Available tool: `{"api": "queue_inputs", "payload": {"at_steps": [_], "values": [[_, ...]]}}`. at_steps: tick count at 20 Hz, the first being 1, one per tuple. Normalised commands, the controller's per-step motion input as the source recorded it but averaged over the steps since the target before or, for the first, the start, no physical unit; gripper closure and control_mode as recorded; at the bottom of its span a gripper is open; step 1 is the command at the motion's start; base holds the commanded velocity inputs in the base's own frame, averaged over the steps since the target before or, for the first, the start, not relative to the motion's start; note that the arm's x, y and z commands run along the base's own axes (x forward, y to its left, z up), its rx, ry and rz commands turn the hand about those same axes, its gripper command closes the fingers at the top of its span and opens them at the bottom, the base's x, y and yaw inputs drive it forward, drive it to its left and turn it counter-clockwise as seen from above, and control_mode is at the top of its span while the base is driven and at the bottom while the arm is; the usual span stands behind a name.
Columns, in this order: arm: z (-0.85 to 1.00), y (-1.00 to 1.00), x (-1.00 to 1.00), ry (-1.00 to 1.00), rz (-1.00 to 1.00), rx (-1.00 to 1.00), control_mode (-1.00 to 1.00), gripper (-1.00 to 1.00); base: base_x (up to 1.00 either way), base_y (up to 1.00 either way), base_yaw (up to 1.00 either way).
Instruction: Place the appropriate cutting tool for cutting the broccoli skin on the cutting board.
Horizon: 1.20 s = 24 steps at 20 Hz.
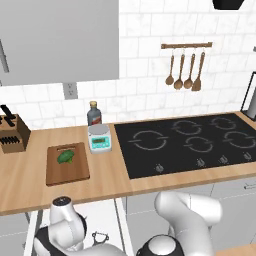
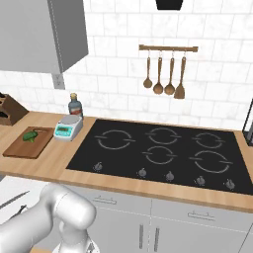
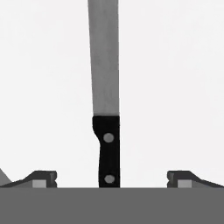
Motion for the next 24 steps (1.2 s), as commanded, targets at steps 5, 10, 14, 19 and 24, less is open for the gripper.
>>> {"api": "queue_inputs", "payload": {"at_steps": [5,10,14,19,24], "values": [[-0.25,0.00,0.14,-0.11,0.00,0.00,-1.00,-1.00,0.00,0.00,0.00],[-0.27,0.04,0.21,-0.09,0.00,0.00,-1.00,-1.00,0.00,0.00,0.00],[-0.35,0.12,0.24,0.00,0.00,-0.02,-1.00,-1.00,0.00,0.00,0.00],[-0.36,0.16,0.14,0.00,0.00,-0.11,-1.00,1.00,0.00,0.00,0.00],[-0.43,0.08,-0.15,0.01,0.00,-0.15,-1.00,1.00,0.00,0.00,0.00]]}}
